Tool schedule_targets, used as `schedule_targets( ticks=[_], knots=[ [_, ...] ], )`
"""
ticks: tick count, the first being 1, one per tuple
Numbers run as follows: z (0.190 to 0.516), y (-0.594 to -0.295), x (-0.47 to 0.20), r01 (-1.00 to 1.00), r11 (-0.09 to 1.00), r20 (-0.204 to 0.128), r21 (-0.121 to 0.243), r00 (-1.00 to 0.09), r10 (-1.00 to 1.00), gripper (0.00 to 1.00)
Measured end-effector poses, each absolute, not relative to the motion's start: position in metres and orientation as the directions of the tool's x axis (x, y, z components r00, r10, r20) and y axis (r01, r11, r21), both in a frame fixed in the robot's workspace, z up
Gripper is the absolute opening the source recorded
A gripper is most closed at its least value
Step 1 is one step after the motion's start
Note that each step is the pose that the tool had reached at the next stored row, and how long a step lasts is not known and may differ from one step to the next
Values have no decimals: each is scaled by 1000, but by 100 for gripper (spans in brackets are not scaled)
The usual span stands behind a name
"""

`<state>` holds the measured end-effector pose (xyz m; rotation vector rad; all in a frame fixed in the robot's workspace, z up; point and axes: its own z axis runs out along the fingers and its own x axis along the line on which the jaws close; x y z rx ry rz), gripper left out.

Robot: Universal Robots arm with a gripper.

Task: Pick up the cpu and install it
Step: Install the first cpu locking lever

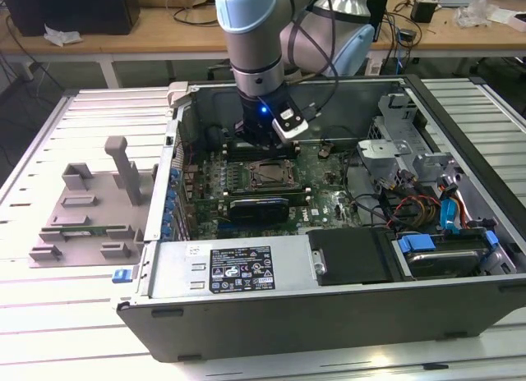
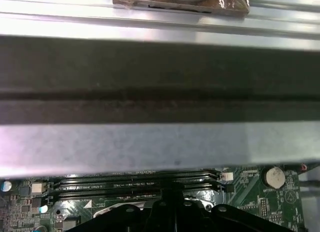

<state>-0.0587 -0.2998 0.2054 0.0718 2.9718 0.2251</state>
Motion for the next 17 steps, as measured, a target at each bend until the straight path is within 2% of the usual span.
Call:
schedule_targets(
  ticks=[13,17],
  knots=[
    [201,-294,-62,81,985,-160,150,-982,105,11],
    [198,-294,-63,81,988,-162,132,-981,102,11]
  ],
)
